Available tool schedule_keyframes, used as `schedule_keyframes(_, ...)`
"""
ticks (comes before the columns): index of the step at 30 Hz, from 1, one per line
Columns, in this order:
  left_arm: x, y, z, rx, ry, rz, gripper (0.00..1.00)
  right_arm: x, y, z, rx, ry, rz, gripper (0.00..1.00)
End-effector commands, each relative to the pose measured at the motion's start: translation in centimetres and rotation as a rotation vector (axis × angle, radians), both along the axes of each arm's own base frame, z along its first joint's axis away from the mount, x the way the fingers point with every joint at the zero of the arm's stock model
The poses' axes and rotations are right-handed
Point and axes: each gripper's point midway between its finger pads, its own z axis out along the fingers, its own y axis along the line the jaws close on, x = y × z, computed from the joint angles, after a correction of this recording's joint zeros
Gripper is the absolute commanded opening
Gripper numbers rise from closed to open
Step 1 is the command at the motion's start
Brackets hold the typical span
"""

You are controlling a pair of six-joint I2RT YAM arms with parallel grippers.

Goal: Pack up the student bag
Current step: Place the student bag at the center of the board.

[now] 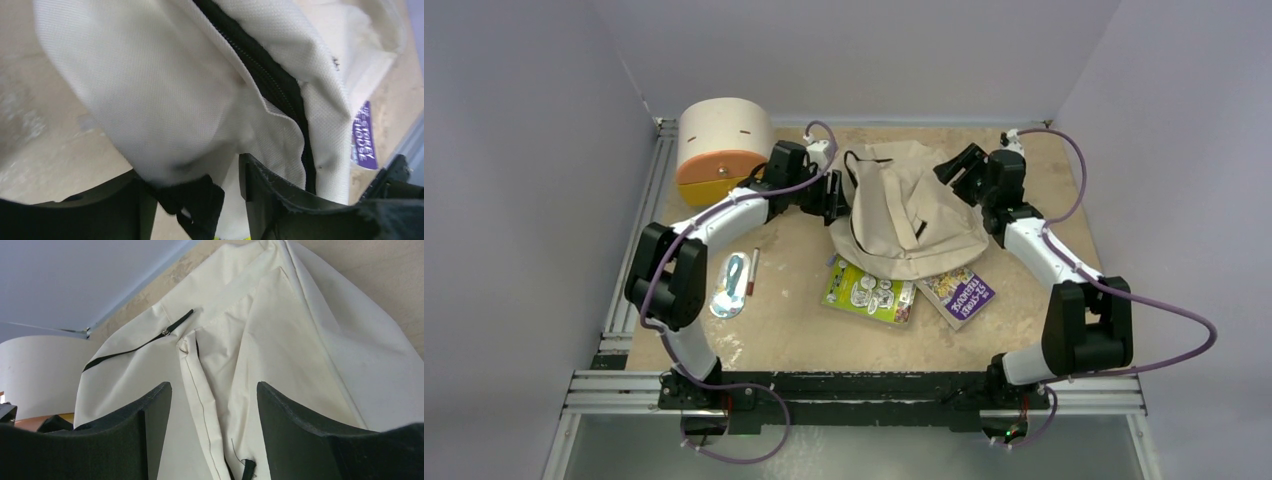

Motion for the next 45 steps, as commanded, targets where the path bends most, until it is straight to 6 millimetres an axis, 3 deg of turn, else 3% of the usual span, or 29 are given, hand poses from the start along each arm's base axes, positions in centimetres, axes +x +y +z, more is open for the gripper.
schedule_keyframes(1, 0.4, 2.5, 3.0, 0.052, -0.042, 0.146, 0.58, 0.1, 0.0, 1.5, -0.020, -0.066, 0.025, 0.66)
schedule_keyframes(6, 1.1, 4.1, 6.7, 0.047, -0.085, 0.239, 0.64, 0.0, -0.1, 1.2, -0.032, -0.060, 0.026, 0.66)
schedule_keyframes(12, 1.8, 6.0, 8.1, -0.007, -0.074, 0.312, 0.67, -0.3, 0.0, 1.1, -0.034, -0.059, 0.033, 0.66)
schedule_keyframes(16, 2.3, 5.5, 6.0, -0.052, -0.015, 0.290, 0.69, -0.2, 0.5, 1.3, -0.032, -0.067, 0.066, 0.67)
schedule_keyframes(21, 2.6, 3.8, 3.4, -0.134, 0.050, 0.245, 0.74, 1.3, 1.2, 2.2, -0.074, -0.085, 0.118, 0.67)
schedule_keyframes(25, 3.8, 2.9, 1.7, -0.145, 0.073, 0.228, 0.75, 2.4, 1.9, 1.6, -0.077, -0.066, 0.142, 0.67)
schedule_keyframes(32, 5.2, 2.5, -1.1, -0.120, 0.103, 0.225, 0.75, 6.4, 4.0, -0.6, -0.134, 0.010, 0.200, 0.71)
schedule_keyframes(34, 5.4, 2.2, -1.6, -0.123, 0.110, 0.211, 0.70, 7.3, 5.7, -0.9, -0.147, 0.016, 0.224, 0.70)
schedule_keyframes(39, 4.5, 1.4, -2.5, -0.152, 0.138, 0.170, 0.38, 8.6, 9.9, -2.1, -0.143, 0.038, 0.268, 0.65)
schedule_keyframes(45, 2.1, -0.1, -4.1, -0.174, 0.145, 0.140, 0.12, 9.4, 10.6, -3.0, -0.034, 0.048, 0.213, 0.58)
